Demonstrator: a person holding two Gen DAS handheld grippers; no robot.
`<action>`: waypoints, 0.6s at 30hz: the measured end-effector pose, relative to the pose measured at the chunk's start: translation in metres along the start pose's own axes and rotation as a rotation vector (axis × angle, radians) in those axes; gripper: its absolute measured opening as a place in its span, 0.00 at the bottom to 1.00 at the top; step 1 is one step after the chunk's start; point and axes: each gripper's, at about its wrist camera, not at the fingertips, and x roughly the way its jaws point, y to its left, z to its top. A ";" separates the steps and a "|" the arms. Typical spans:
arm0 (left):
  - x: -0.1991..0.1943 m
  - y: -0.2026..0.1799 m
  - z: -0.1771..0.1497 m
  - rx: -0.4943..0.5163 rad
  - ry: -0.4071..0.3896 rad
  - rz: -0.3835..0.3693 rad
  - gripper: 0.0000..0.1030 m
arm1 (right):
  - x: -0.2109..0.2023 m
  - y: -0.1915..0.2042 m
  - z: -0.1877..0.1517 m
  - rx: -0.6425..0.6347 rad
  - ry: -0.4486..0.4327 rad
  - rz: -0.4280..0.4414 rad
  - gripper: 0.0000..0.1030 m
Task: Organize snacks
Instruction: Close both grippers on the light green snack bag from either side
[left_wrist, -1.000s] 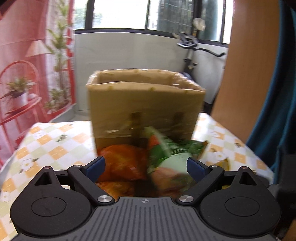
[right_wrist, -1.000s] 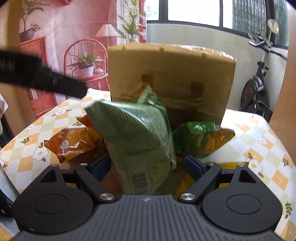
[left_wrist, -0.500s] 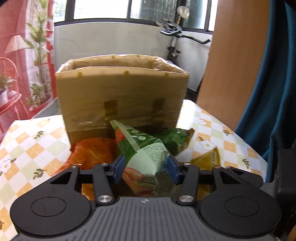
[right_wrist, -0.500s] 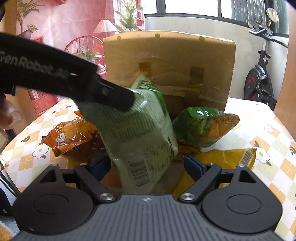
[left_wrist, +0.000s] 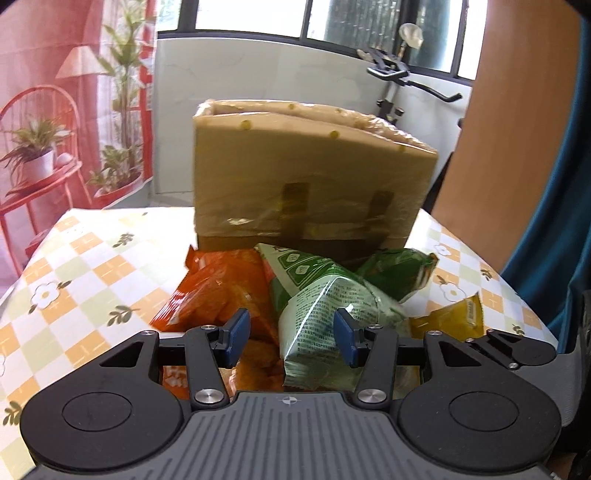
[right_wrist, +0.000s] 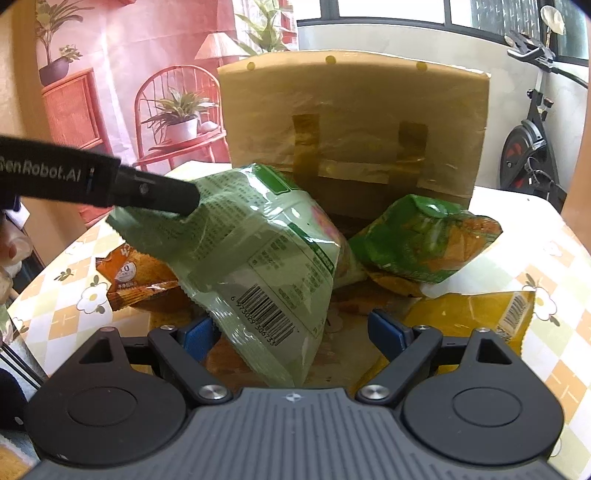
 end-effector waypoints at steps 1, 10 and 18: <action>0.000 0.004 -0.001 -0.010 0.002 0.000 0.51 | 0.001 0.001 0.000 0.001 0.002 0.005 0.86; 0.006 0.021 -0.007 -0.045 0.027 0.036 0.51 | 0.008 0.012 0.004 -0.036 0.036 0.033 0.83; 0.012 0.033 -0.014 -0.067 0.039 0.012 0.51 | -0.001 0.018 0.010 -0.038 0.028 0.080 0.83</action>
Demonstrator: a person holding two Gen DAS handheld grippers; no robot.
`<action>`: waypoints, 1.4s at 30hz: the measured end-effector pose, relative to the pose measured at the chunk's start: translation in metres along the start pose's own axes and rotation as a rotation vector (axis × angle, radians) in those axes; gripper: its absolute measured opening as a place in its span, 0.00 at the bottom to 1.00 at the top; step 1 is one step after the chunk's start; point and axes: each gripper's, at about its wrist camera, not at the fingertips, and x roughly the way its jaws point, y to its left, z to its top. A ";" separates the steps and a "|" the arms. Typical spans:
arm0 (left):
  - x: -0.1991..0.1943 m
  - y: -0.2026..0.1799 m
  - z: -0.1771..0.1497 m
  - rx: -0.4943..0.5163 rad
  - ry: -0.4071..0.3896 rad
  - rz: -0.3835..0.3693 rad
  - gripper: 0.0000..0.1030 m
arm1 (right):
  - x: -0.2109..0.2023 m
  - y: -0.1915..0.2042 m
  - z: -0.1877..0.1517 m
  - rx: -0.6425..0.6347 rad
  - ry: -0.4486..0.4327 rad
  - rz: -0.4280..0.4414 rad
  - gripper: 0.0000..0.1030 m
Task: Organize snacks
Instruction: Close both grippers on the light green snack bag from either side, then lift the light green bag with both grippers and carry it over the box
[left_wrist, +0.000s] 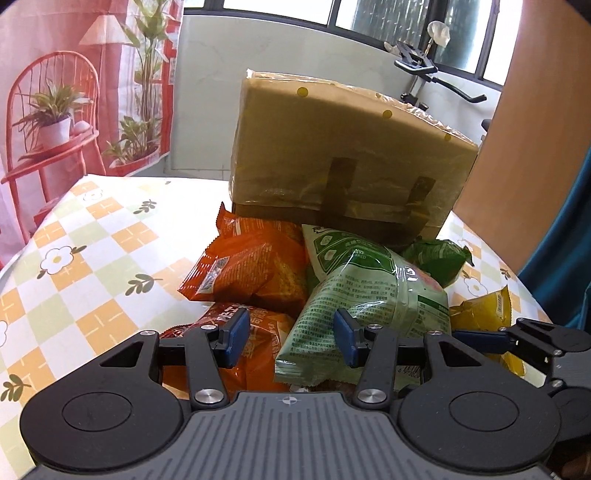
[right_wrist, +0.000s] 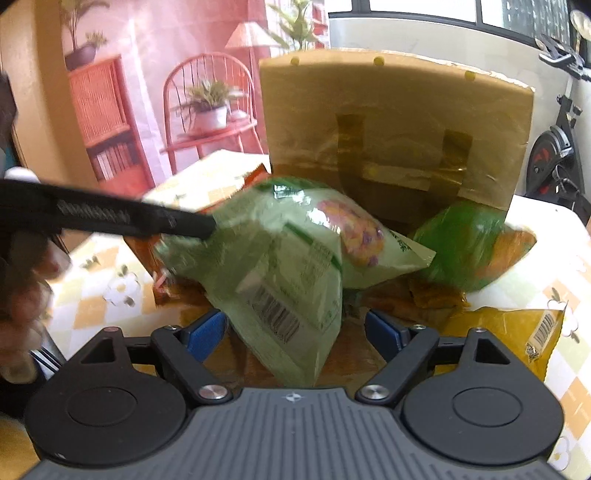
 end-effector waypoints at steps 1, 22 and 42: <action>0.000 0.000 -0.001 0.002 0.000 -0.005 0.51 | -0.002 -0.001 0.001 0.012 -0.004 0.009 0.83; 0.032 0.006 0.029 0.131 0.093 -0.248 0.49 | 0.014 -0.021 0.011 0.154 -0.044 0.051 0.61; -0.004 -0.011 -0.013 0.032 -0.006 -0.148 0.31 | -0.008 0.016 0.000 -0.007 -0.144 -0.085 0.48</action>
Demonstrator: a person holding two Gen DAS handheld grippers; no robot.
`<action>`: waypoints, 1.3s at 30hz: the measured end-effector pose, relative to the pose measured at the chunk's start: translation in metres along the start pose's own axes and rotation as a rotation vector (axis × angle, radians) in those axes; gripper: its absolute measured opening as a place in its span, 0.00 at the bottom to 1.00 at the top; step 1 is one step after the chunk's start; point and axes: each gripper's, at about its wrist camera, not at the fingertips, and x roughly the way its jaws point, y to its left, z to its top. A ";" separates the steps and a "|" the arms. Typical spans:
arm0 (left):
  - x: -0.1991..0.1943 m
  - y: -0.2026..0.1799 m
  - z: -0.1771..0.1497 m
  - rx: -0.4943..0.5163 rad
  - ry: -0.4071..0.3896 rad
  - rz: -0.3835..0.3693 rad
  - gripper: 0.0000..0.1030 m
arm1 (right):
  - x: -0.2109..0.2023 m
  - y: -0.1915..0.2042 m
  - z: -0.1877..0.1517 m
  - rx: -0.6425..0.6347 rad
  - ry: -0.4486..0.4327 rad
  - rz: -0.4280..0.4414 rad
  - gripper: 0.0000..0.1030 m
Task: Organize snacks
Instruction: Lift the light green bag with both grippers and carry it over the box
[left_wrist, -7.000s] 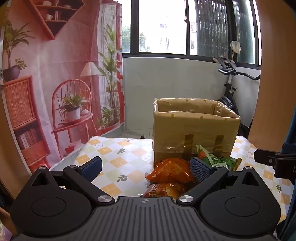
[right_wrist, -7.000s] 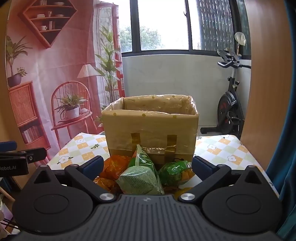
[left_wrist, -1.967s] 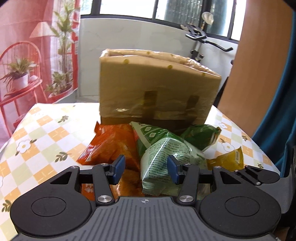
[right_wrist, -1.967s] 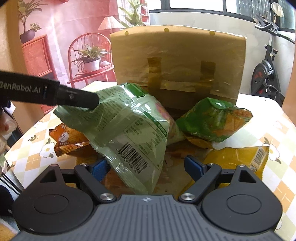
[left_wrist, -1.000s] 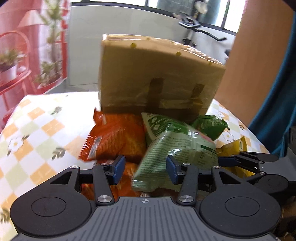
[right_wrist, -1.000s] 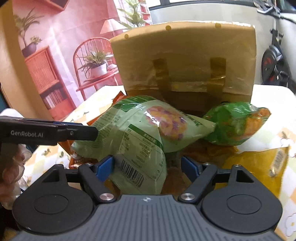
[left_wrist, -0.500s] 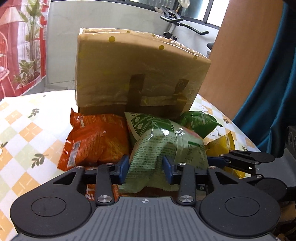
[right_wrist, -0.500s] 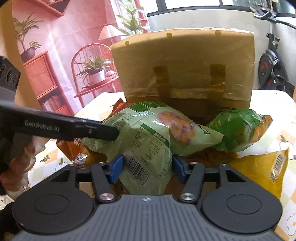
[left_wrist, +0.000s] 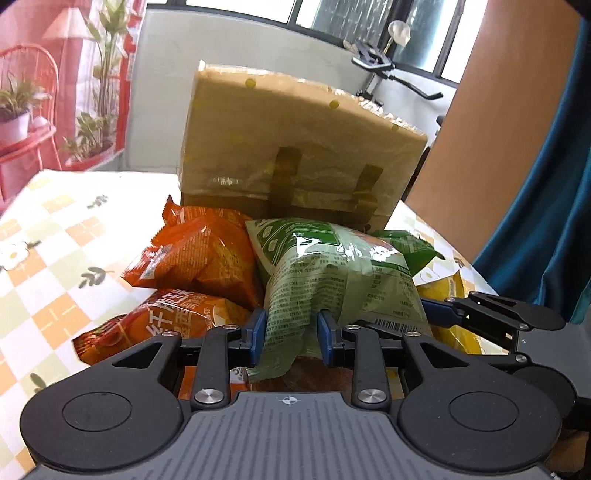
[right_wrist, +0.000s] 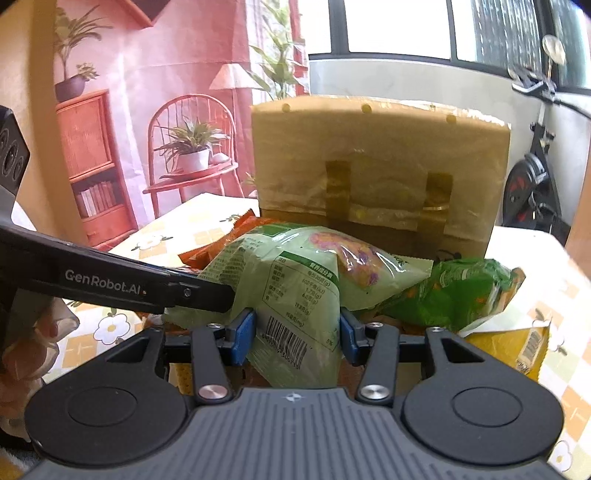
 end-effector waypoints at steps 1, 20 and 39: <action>-0.003 -0.001 0.000 0.003 -0.007 0.003 0.31 | -0.003 0.002 0.000 -0.008 -0.008 0.001 0.48; -0.033 -0.026 0.066 0.147 -0.190 -0.013 0.31 | -0.045 0.001 0.050 -0.099 -0.192 0.009 0.47; 0.056 -0.021 0.219 0.107 -0.137 0.022 0.32 | 0.027 -0.092 0.194 -0.134 -0.254 0.084 0.47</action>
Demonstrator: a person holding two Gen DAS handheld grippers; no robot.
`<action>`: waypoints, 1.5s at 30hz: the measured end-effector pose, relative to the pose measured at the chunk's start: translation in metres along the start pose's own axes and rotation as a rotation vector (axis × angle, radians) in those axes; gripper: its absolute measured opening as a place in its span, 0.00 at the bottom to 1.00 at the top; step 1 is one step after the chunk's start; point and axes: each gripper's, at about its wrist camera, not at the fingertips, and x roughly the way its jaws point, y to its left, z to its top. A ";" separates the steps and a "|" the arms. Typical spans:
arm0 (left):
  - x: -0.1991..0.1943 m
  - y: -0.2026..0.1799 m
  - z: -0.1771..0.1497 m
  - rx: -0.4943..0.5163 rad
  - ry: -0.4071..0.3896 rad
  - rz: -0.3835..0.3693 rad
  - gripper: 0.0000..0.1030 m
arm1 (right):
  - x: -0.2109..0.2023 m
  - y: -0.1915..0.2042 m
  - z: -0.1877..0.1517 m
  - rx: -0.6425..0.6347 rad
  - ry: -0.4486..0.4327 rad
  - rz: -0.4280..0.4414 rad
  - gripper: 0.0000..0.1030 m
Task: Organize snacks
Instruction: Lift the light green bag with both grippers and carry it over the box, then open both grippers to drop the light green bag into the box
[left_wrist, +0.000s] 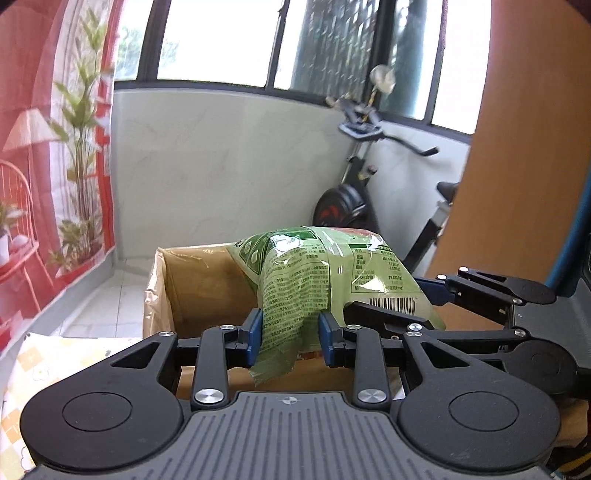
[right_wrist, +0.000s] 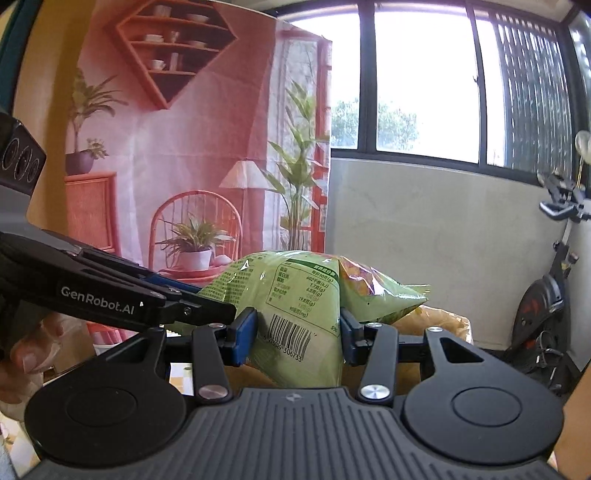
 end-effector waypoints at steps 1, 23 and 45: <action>0.007 0.001 0.003 -0.004 0.011 0.008 0.32 | 0.008 -0.007 0.001 0.016 0.011 0.005 0.47; 0.052 0.017 -0.012 -0.013 0.101 0.039 0.51 | 0.065 -0.072 -0.031 0.235 0.163 -0.018 0.49; -0.081 0.058 -0.037 -0.087 -0.123 0.139 0.56 | -0.028 0.034 -0.037 -0.011 -0.094 -0.144 0.49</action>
